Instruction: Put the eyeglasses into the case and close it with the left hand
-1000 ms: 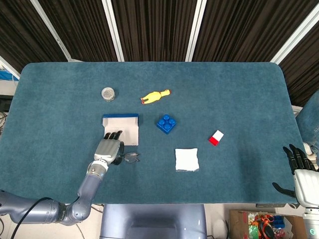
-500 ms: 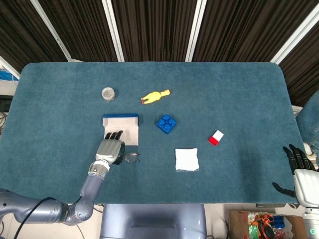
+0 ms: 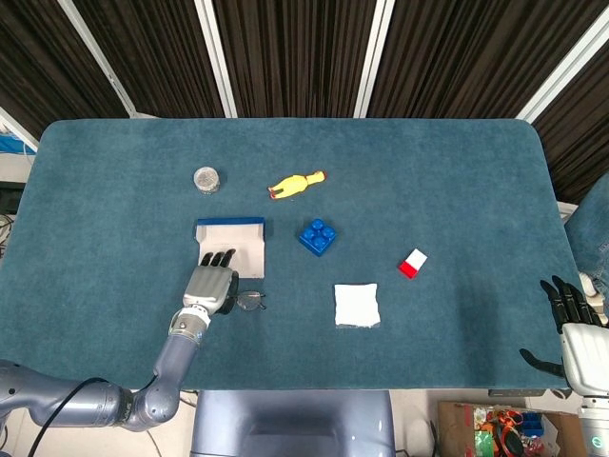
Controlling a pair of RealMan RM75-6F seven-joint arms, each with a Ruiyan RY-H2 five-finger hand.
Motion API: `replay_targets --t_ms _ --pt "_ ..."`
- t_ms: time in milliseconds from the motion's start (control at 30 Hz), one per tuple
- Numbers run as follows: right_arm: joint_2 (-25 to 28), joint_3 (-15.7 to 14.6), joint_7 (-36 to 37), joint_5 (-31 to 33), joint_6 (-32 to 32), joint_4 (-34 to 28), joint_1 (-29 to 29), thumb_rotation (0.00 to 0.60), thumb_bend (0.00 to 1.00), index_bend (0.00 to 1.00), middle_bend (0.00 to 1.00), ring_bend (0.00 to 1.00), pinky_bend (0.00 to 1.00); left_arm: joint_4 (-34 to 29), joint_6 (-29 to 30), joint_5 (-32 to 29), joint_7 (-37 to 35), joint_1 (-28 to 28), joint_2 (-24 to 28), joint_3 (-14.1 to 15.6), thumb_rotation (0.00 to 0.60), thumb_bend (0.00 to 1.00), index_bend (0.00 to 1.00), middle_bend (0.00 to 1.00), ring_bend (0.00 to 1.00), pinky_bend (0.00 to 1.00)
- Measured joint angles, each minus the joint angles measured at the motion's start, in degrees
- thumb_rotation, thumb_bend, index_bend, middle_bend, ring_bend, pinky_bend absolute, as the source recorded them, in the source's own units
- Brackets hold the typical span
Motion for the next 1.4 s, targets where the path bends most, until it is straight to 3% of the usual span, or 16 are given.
replay_targets --t_ms 767,1400 --pt "0.1 0.1 0.8 0.4 -0.3 -0.3 0.0 0.600 0.03 0.00 0.00 0.02 0.19 0.8 0.3 0.1 1.1 0.2 -1.0 0.3 0.600 0.41 0.56 0.03 0.00 0.00" --pt "0.3 0.0 1.2 0.9 -0.8 -0.7 0.0 0.600 0.03 0.00 0.00 0.02 0.19 0.4 1.5 -0.4 1.8 0.0 -0.3 -1.5 0.600 0.44 0.58 0.04 0.00 0.00"
